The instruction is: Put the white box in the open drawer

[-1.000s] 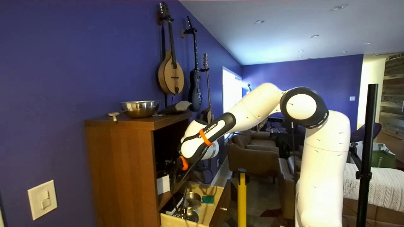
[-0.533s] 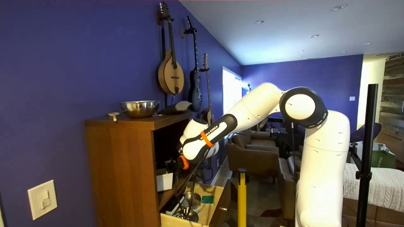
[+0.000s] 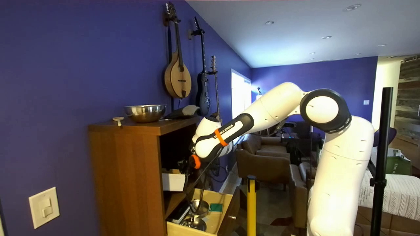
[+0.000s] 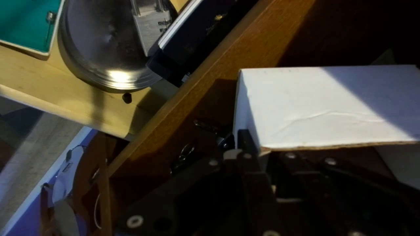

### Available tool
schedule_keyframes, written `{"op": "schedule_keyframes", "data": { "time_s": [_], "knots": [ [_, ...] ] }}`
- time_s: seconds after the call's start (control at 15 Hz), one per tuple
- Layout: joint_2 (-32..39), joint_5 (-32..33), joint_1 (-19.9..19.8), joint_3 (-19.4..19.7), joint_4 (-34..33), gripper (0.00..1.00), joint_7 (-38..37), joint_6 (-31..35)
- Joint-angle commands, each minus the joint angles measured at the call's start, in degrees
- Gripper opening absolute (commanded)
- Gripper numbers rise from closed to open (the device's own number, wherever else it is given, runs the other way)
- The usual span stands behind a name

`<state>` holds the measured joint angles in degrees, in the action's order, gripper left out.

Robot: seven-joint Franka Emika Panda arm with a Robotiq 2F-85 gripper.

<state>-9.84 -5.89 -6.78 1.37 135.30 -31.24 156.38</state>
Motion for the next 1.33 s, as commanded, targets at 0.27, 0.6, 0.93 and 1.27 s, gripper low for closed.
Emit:
{"op": "schedule_keyframes", "data": {
  "time_s": [0.27, 0.6, 0.93, 1.27],
  "knots": [
    [-17.64, -12.52, 1.93, 2.25, 6.56, 0.03, 6.02, -16.35],
    [-26.10, -6.03, -4.77, -6.07, 12.95, 0.03, -13.32, -24.72],
    [-33.95, -2.95, -6.77, -12.04, 19.95, 0.03, -32.10, -28.81],
    [-38.08, -0.95, -6.01, -12.44, 23.97, 0.03, -40.70, -32.50]
  ]
}}
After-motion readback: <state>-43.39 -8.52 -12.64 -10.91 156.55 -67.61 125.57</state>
